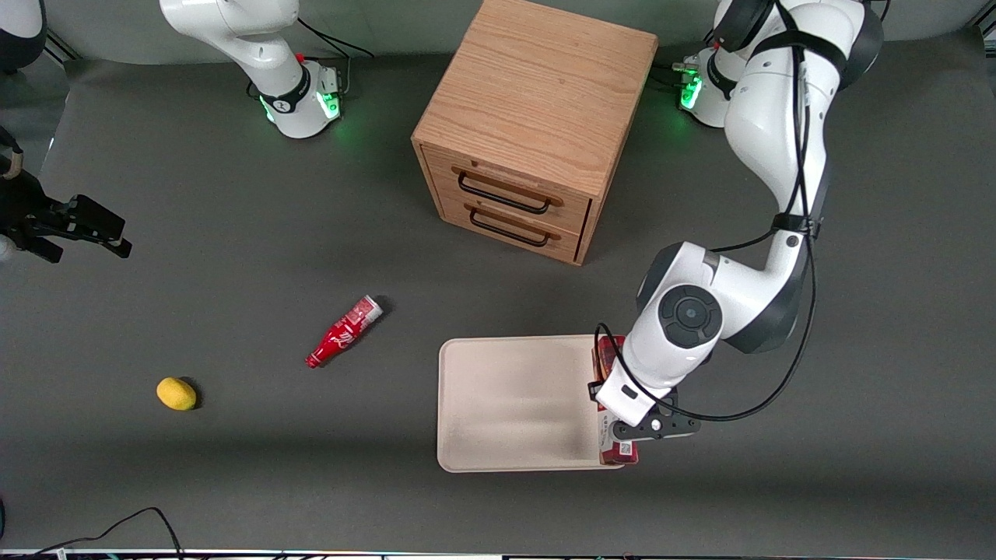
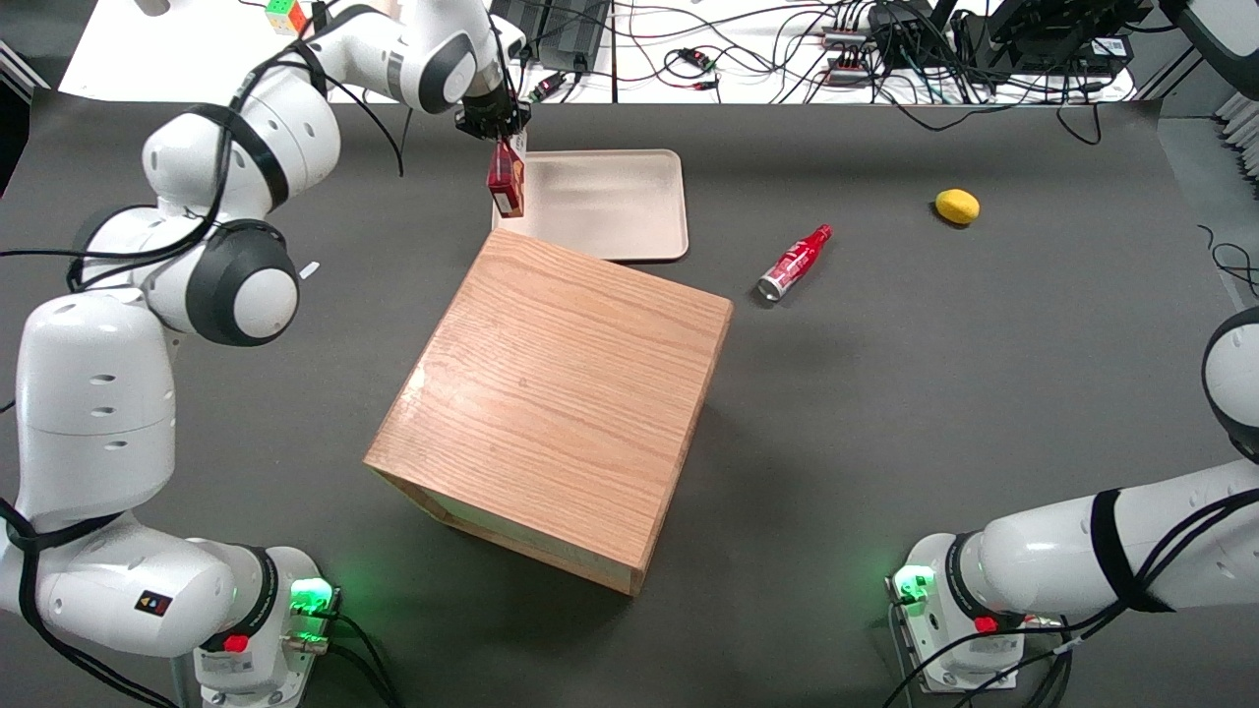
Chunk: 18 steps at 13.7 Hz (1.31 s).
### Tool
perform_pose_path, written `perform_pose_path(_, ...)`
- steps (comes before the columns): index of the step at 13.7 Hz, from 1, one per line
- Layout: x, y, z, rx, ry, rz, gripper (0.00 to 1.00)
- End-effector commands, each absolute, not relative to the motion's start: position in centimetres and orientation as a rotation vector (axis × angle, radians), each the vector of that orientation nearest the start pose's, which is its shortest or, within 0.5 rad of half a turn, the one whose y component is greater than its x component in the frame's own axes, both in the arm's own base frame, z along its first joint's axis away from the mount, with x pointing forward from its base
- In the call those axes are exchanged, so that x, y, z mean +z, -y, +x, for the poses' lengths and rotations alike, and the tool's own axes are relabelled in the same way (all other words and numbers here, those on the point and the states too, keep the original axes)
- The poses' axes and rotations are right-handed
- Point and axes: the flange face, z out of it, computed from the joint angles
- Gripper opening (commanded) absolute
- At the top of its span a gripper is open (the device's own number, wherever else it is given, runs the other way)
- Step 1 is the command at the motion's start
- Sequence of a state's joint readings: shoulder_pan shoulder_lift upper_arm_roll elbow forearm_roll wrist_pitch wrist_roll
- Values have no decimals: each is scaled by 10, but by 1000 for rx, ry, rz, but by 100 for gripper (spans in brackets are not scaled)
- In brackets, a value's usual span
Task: Place red cookie box on tray
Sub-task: 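Carry the upright box over the white tray with the left gripper, then lower the box onto the tray and open the left gripper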
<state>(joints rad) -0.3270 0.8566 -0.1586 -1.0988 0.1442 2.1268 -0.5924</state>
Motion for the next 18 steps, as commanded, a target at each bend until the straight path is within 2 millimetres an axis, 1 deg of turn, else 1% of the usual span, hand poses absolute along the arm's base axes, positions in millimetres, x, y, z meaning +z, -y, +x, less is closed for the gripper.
perform_pose_path(1,313,338,718,-330,181,-3171,0)
perform_pose_path(2,304,341,717,-327,170,-3165,0)
perform_pose_path(4,291,341,718,-337,154,-3155,0)
perform_pose_path(6,281,341,720,-372,123,-3136,0)
perform_pose_path(7,275,347,717,-366,109,-3135,0)
perform_pose_path(8,273,348,717,-370,107,-3136,7)
perform_pose_path(9,272,348,717,-372,109,-3137,28)
perform_pose_path(10,269,348,717,-367,106,-3136,40)
perform_pose_path(11,268,349,716,-366,99,-3135,68)
perform_pose_path(12,266,348,716,-367,86,-3126,100)
perform_pose_path(18,267,349,715,-375,75,-3114,100)
